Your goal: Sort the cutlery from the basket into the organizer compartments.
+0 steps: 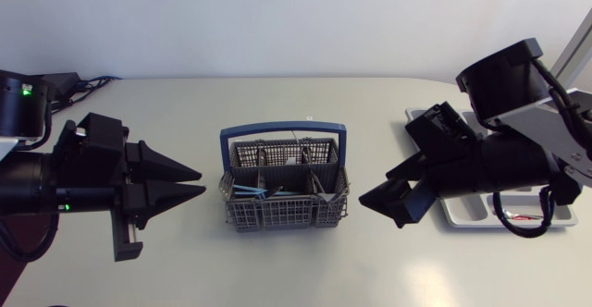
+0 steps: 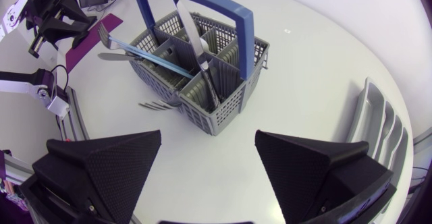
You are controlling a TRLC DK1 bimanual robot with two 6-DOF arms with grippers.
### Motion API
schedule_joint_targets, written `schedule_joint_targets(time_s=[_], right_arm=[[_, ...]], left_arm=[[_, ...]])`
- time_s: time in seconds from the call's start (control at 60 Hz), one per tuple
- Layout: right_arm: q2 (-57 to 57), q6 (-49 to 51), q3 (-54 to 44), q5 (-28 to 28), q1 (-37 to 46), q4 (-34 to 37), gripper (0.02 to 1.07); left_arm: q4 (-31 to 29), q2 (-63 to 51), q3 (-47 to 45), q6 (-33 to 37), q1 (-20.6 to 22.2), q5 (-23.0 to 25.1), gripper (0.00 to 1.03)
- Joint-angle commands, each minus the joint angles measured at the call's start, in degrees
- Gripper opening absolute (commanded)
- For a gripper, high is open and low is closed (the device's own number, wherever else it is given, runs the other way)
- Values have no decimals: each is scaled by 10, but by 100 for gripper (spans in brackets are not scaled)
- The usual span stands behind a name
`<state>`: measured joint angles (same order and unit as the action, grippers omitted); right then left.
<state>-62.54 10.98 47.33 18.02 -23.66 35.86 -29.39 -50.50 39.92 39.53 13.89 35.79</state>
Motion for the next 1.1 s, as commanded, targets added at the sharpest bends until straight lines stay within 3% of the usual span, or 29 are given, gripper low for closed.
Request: schedule_joint_targets(time_s=[0.0, 0.233, 0.55, 0.733, 1.083], right_arm=[[8, 11, 14, -4, -15, 14, 102], [12, 11, 30, -12, -48, 35, 102], [0, 11, 43, -18, -71, 39, 102], [-32, 11, 78, -44, -114, 40, 102], [-108, 14, 135, -64, -156, 32, 102]], left_arm=[[-8, 0, 19, 28, 11, 5, 30], [-13, -54, 53, 54, 26, 5, 35], [-57, -126, 86, 127, 13, 5, 55], [-59, -149, 99, 158, 8, 6, 56], [-93, -216, 129, 210, 3, 52, 55]])
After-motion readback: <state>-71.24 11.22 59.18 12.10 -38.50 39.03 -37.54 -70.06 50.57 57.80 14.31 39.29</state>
